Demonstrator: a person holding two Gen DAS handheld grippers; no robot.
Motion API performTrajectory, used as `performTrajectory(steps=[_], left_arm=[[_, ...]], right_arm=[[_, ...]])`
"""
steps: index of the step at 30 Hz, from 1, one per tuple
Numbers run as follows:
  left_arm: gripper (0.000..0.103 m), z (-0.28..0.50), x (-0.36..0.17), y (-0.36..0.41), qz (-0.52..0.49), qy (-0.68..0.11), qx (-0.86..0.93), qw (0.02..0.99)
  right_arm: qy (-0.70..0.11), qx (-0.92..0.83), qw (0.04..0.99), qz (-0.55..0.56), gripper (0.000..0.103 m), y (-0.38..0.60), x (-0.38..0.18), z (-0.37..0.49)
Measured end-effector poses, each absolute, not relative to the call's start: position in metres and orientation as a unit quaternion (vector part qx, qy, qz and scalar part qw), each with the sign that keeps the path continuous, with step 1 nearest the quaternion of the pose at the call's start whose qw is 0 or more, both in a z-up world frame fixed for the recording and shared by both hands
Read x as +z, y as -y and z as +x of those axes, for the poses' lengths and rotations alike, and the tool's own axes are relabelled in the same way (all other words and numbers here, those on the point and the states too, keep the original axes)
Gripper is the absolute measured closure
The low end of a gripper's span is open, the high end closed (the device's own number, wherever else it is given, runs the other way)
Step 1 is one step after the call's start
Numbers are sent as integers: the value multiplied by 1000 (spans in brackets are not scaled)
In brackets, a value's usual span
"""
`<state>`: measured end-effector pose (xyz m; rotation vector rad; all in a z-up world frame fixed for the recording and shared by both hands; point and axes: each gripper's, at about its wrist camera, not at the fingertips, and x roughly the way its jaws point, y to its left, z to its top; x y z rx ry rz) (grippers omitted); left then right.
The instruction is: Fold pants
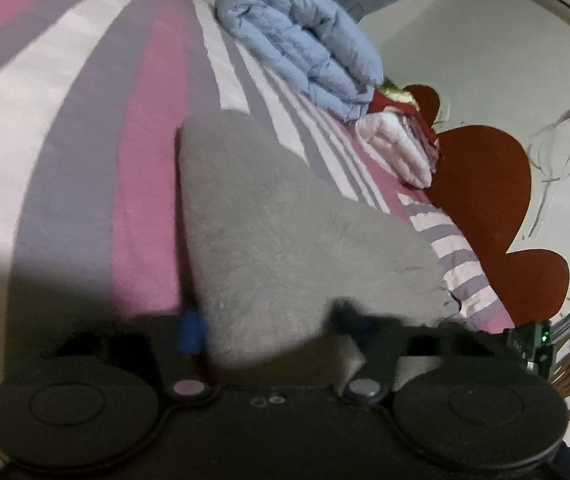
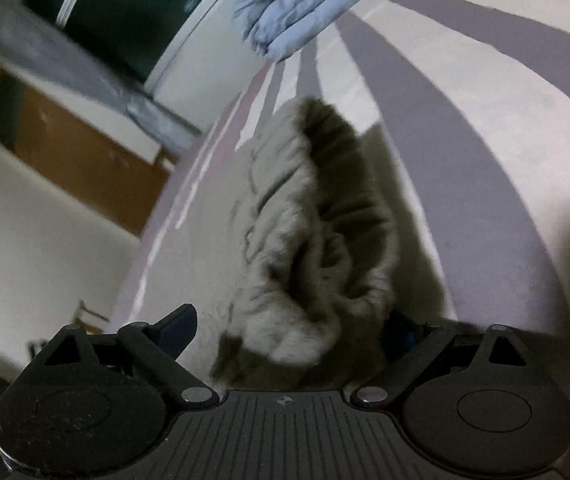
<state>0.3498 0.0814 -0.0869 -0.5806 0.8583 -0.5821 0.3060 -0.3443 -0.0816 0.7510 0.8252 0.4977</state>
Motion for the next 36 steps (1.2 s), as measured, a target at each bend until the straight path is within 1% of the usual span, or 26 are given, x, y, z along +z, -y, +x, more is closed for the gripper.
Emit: performTrajectory(steps=[1,2,4,6,11,15,19,20,21,22,23,24,25,27,29,34,36], left_arm=[[72,351,-89,-82,-282,-403,-274,826],[74,350,-89,-83,-286,-401,-276,826],[82,349,-86,-84,-292,-387,-279,829],[86,345,-79,-90,-301,-369,-289,830],[87,359,-50,-92,-292,-340,-307,840],[87,391,-29,-102,-275,-322,-298,855],[86,426,-22,-115,-267,-309,-270,872],[84,434,-27,-115,-258,-316,-254,877],[67,439,-33,-111,-232,-329,-233,885],[32,443,-41,-104,-182,-351,-184,900],[10,444,-49,-96,-125,-371,-131,911],[6,441,-60,-85,-50,-377,-99,919],[6,430,-65,-82,-19,-351,-114,929],[6,414,-69,-89,-29,-330,-109,937],[5,397,-67,-103,-63,-323,-92,940],[6,323,-53,-130,-56,-293,-40,954],[6,286,-47,-135,-56,-289,-29,955]], right_arm=[[-394,228,824,339,35,342,-81,309],[-397,225,825,334,46,343,-81,311],[-391,238,826,331,51,346,-79,312],[-379,253,834,311,52,343,-71,308],[-336,288,840,313,54,340,-38,325],[-315,306,844,308,54,327,-22,362],[-311,305,842,319,54,311,-28,416],[-314,295,845,317,54,307,-34,426],[-326,276,850,308,50,302,-43,438],[-346,254,853,297,33,299,-56,444],[-383,221,854,273,15,291,-69,456],[-402,211,856,246,15,285,-80,460],[-389,225,866,217,15,282,-82,454],[-384,222,876,188,13,282,-79,441],[-369,194,893,167,0,293,-67,420],[-326,178,922,113,0,324,-46,343],[-309,173,929,108,0,329,-41,308]])
